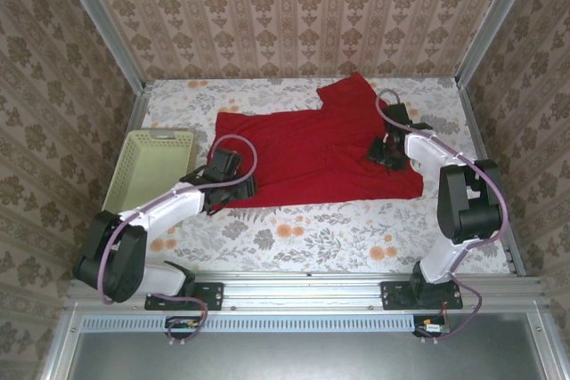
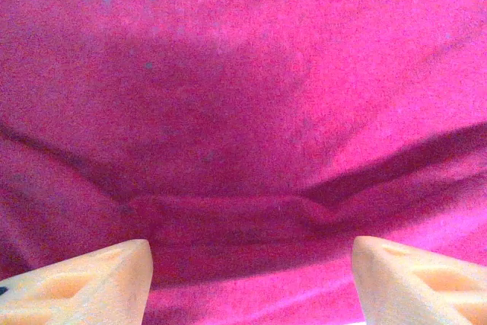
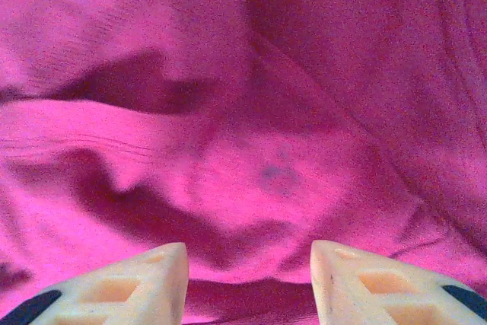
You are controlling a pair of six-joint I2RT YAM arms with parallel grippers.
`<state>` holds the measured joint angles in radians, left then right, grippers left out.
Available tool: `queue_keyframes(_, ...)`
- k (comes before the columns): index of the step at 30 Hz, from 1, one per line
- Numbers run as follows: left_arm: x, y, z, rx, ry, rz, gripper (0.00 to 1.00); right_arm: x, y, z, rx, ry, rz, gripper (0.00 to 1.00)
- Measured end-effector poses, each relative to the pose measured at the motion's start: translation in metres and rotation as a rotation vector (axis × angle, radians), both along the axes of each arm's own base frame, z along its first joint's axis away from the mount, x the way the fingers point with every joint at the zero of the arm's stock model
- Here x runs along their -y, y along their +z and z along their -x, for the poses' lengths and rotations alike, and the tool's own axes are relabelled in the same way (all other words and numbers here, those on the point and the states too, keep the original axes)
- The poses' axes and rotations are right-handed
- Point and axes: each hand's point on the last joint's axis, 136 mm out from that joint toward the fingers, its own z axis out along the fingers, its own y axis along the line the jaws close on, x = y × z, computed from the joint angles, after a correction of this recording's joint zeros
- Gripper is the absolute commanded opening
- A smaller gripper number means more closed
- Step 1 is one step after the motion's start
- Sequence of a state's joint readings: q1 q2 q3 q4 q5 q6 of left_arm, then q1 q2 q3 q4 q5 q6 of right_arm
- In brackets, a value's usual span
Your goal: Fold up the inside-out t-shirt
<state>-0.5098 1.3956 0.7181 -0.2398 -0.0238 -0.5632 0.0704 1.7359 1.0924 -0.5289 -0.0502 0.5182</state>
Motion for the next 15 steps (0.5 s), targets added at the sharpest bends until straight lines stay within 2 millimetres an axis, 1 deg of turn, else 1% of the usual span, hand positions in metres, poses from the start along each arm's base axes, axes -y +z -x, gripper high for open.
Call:
queue_keyframes(2, 0.0, -0.011, -0.003, -0.029, 0.004, -0.001, 0.71, 0.009, -0.013, 0.008, -0.026, -0.057, -0.02, 0.5)
queue_keyframes(4, -0.002, -0.023, 0.0, -0.067, 0.005, -0.009, 0.71, 0.018, -0.023, 0.015, -0.041, -0.113, -0.035, 0.51)
queue_keyframes(6, -0.001, -0.032, 0.005, -0.093, -0.002, -0.014, 0.71, 0.021, -0.021, 0.015, -0.007, -0.16, -0.067, 0.51)
queue_keyframes(9, 0.003, -0.033, 0.012, -0.086, -0.014, -0.008, 0.71, 0.027, -0.023, 0.025, 0.026, -0.221, -0.085, 0.52)
queue_keyframes(13, 0.013, -0.034, 0.038, -0.078, -0.056, -0.006, 0.71, 0.028, -0.021, 0.044, 0.06, -0.27, -0.105, 0.53)
queue_keyframes(15, 0.02, -0.035, 0.054, -0.081, -0.083, -0.007, 0.71, 0.028, -0.021, 0.059, 0.063, -0.292, -0.106, 0.53)
